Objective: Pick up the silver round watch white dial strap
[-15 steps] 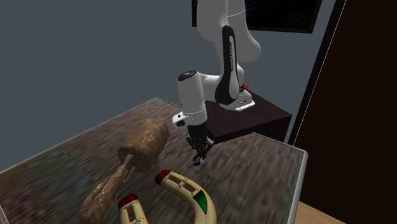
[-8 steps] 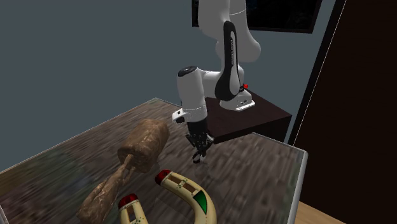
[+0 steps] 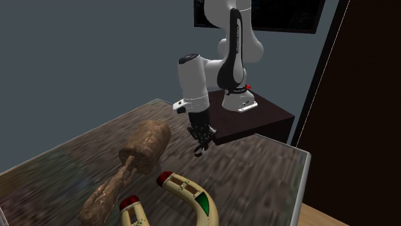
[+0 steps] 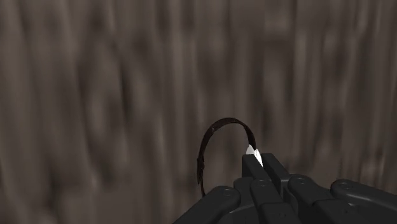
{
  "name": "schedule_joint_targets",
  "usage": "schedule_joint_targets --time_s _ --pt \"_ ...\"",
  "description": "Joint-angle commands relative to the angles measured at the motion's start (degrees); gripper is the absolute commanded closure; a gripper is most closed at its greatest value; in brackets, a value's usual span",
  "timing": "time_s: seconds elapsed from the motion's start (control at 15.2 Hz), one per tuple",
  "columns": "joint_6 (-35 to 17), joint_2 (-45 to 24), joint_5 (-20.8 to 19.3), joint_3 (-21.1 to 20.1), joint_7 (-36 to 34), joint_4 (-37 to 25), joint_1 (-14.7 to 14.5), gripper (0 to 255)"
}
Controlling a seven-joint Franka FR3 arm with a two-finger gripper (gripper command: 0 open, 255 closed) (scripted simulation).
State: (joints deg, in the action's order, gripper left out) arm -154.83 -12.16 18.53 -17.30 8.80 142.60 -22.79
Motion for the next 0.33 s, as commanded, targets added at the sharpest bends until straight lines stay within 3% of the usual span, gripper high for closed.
schedule_joint_targets --time_s 0.0,0.26 --pt "1.6 1.6 0.0 -0.1 -0.4 0.0 0.0 255" --pt "3.3 3.4 0.1 -0.1 -0.6 0.1 0.1 255"
